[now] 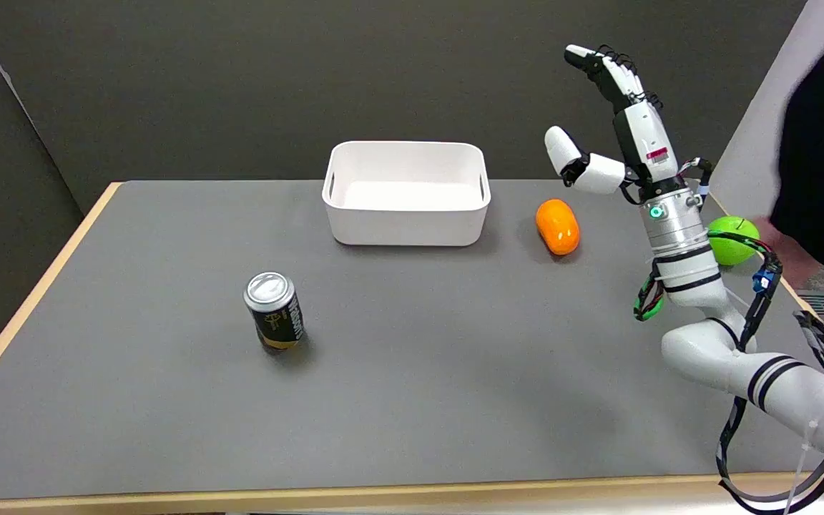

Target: Pick up the black can.

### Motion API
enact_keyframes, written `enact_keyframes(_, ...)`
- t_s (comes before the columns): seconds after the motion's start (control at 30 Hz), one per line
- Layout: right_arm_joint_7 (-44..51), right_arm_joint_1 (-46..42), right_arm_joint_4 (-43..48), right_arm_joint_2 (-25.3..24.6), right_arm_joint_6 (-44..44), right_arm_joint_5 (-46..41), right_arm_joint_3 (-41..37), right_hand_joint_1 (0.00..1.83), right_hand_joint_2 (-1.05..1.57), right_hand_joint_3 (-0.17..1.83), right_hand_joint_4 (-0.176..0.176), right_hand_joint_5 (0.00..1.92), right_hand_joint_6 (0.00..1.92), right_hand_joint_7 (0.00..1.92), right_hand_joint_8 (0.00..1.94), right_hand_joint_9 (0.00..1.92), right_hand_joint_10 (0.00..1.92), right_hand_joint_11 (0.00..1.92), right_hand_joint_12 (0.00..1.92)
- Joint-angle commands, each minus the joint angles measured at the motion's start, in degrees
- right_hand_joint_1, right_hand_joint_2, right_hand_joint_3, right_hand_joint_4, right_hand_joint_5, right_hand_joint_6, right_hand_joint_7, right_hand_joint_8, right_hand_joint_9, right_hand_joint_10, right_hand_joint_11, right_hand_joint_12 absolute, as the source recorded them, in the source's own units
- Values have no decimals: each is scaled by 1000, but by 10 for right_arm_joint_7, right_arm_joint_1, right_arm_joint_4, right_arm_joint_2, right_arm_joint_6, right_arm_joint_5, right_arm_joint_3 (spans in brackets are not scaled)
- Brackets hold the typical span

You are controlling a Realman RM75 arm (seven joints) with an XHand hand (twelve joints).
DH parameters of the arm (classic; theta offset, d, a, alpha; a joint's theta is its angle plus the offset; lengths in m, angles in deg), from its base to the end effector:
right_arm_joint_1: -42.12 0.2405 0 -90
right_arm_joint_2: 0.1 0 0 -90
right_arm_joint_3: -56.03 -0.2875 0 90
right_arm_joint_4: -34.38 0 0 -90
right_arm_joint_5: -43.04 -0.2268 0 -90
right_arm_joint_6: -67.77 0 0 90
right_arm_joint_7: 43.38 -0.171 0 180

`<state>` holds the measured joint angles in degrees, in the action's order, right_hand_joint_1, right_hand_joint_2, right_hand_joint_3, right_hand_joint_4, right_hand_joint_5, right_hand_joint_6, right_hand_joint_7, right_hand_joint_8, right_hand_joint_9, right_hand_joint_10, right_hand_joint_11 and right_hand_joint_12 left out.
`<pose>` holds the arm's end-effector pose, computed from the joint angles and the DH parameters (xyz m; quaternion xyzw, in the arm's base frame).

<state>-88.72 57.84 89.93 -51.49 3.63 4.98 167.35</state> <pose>-0.1961 -0.3979 0.4429 0.7149 0.0190 0.4365 0.5460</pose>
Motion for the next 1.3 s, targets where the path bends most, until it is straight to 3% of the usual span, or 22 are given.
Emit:
enact_keyframes(0.03,1,14,8,-2,3,17,10,508,614,989,70,180,475,215,340,58,565,-1,923)
enact_keyframes(0.23,-13,28,41,-3,45,53,33,517,609,990,71,177,474,214,340,58,566,-1,930)
enact_keyframes(0.37,-109,62,41,-14,62,56,96,458,650,899,64,173,378,224,262,75,535,-1,916)
enact_keyframes(0.4,-127,70,43,-16,68,57,114,433,631,953,62,154,409,205,296,62,557,-1,928)
enact_keyframes(0.57,-123,87,92,-23,125,127,126,389,657,891,55,152,358,202,252,70,526,-1,842)
enact_keyframes(0.7,-93,111,153,-35,224,210,127,429,613,968,56,143,418,197,313,58,560,-1,862)
enact_keyframes(0.8,-94,128,169,-57,263,262,142,497,635,907,57,169,381,228,273,89,544,-1,873)
enact_keyframes(0.87,-96,131,165,-76,266,266,157,530,603,991,57,149,443,212,345,92,597,-1,940)
enact_keyframes(1.1,-97,109,178,-106,297,279,183,548,633,997,46,154,432,237,347,140,643,-1,995)
enact_keyframes(1.3,-95,100,255,-104,410,395,181,648,625,988,40,163,440,261,371,164,667,-1,1006)
